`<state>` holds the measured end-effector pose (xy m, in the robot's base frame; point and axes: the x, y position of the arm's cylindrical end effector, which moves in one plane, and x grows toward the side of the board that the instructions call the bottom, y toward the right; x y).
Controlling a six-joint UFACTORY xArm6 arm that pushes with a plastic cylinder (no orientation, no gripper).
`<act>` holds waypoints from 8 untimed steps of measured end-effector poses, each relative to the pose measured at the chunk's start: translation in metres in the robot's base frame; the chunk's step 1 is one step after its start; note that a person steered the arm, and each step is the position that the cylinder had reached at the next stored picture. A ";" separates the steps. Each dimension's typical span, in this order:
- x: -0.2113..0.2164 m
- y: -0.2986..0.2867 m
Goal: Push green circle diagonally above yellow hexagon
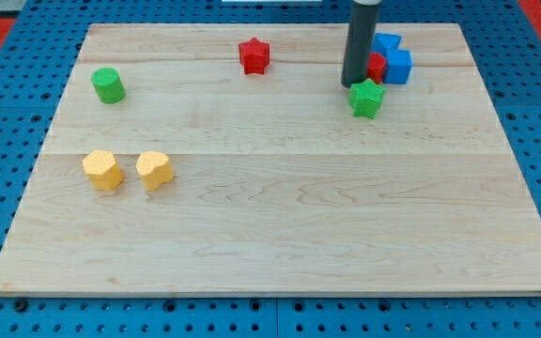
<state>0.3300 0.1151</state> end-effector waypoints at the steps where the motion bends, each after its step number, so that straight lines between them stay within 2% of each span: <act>1: 0.035 0.000; 2: 0.032 0.009; 3: 0.000 -0.085; 4: -0.057 -0.194; 5: -0.069 -0.317; 6: -0.031 -0.329; 8: 0.005 -0.341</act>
<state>0.3350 -0.2257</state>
